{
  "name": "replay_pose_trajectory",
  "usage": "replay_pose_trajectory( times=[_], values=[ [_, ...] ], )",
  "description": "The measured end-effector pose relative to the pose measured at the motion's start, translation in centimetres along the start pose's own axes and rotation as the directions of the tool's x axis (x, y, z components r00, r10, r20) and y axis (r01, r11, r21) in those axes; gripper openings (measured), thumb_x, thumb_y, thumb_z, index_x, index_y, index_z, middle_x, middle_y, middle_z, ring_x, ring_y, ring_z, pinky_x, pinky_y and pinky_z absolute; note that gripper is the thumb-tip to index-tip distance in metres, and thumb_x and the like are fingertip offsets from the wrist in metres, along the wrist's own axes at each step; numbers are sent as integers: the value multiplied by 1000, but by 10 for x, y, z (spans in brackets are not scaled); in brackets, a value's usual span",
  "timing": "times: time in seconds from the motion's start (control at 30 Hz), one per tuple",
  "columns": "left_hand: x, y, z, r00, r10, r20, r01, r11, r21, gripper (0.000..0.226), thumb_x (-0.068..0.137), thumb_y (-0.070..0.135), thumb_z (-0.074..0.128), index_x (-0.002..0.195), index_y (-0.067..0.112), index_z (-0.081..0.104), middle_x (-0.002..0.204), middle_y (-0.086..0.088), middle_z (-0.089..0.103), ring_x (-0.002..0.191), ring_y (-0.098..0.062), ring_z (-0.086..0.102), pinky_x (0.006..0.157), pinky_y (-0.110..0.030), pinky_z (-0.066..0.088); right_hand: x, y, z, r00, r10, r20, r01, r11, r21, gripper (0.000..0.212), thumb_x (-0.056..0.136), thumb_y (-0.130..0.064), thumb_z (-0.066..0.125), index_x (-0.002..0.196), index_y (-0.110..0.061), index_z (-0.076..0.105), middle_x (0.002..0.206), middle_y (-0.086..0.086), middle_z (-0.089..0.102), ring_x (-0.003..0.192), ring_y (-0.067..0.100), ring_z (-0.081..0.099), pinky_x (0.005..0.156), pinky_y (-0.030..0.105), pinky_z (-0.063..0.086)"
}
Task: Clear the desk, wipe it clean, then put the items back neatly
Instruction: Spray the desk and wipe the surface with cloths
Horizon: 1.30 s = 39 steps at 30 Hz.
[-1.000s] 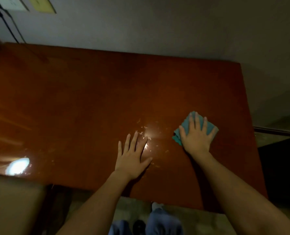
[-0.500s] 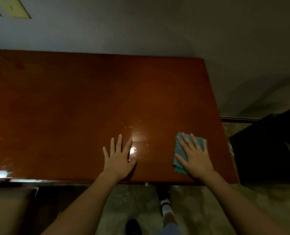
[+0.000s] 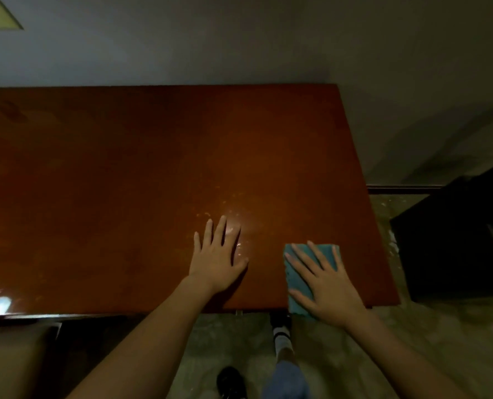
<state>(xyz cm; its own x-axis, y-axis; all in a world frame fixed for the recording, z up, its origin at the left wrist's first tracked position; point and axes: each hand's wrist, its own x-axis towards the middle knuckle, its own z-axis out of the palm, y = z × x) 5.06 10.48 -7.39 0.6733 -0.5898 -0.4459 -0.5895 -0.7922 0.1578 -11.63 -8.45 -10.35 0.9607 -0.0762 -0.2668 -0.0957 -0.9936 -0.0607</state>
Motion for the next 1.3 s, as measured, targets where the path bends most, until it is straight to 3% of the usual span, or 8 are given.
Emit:
replay_pose_trajectory(
  times=[0.3, 0.4, 0.5, 0.6, 0.97, 1.07, 1.17, 1.3],
  values=[
    [49, 51, -4, 1000, -12, 0, 12, 999, -30, 78, 89, 70, 27, 147, 39, -13, 154, -3, -29, 138, -33, -31, 107, -58, -19, 68, 74, -33, 839, 544, -27, -532, 828, 176, 77, 82, -67, -3, 151, -31, -8, 158, -11, -12, 146, 22, -10, 112, 56, -10],
    [68, 60, -12, 999, -31, -6, 31, 998, -46, 77, 88, 70, 28, 148, 40, -11, 154, -2, -29, 138, -32, -31, 107, -58, -19, 83, 53, -35, 908, 418, -38, -409, 901, 147, 76, 85, -65, -6, 151, -28, -8, 156, -8, -13, 146, 25, -8, 109, 55, -15],
    [84, 69, -21, 999, -35, -6, 35, 998, -49, 77, 89, 69, 28, 148, 38, -11, 154, -3, -28, 139, -33, -29, 109, -57, -16, 55, 42, -27, 990, 134, -34, -131, 989, 63, 69, 95, -62, 5, 149, -24, 24, 155, -1, 28, 143, 28, 18, 108, 60, 7],
    [101, 79, -30, 1000, -10, -4, 10, 1000, -27, 77, 90, 67, 29, 149, 36, -11, 155, -4, -27, 140, -32, -27, 110, -55, -15, 16, 63, -17, 997, -43, 58, 44, 999, -15, 66, 94, -63, 15, 148, -27, 29, 152, -3, 32, 142, 25, 20, 107, 57, 11],
    [153, 100, -50, 999, 32, -20, -33, 999, -38, 79, 88, 70, 31, 148, 40, -12, 155, -1, -27, 140, -29, -29, 108, -54, -19, 143, 138, -54, 894, 447, -39, -434, 884, 172, 78, 77, -68, -11, 147, -33, -17, 152, -14, -22, 145, 20, -16, 110, 54, -14],
    [164, 93, -57, 999, 18, -30, -19, 999, -39, 78, 88, 69, 31, 148, 40, -9, 156, 0, -25, 142, -27, -26, 111, -52, -16, 171, 118, -62, 938, 341, -59, -331, 934, 134, 77, 83, -65, -6, 151, -28, -7, 154, -9, -16, 145, 23, -11, 107, 53, -19],
    [174, 86, -64, 1000, 21, -11, -21, 1000, 5, 83, 85, 74, 32, 148, 40, -10, 155, 1, -27, 142, -25, -26, 112, -51, -14, 159, 122, -59, 989, 136, -50, -133, 990, 52, 66, 96, -58, 9, 148, -23, 29, 154, -2, 29, 142, 28, 23, 108, 58, 5],
    [186, 86, -73, 1000, -8, 6, 8, 1000, 15, 81, 86, 75, 27, 148, 40, -12, 154, 1, -28, 141, -24, -27, 112, -50, -15, 138, 168, -58, 995, -97, 21, 98, 995, -19, 64, 96, -61, 13, 148, -26, 29, 153, -5, 29, 141, 22, 18, 109, 56, 9]
  ],
)
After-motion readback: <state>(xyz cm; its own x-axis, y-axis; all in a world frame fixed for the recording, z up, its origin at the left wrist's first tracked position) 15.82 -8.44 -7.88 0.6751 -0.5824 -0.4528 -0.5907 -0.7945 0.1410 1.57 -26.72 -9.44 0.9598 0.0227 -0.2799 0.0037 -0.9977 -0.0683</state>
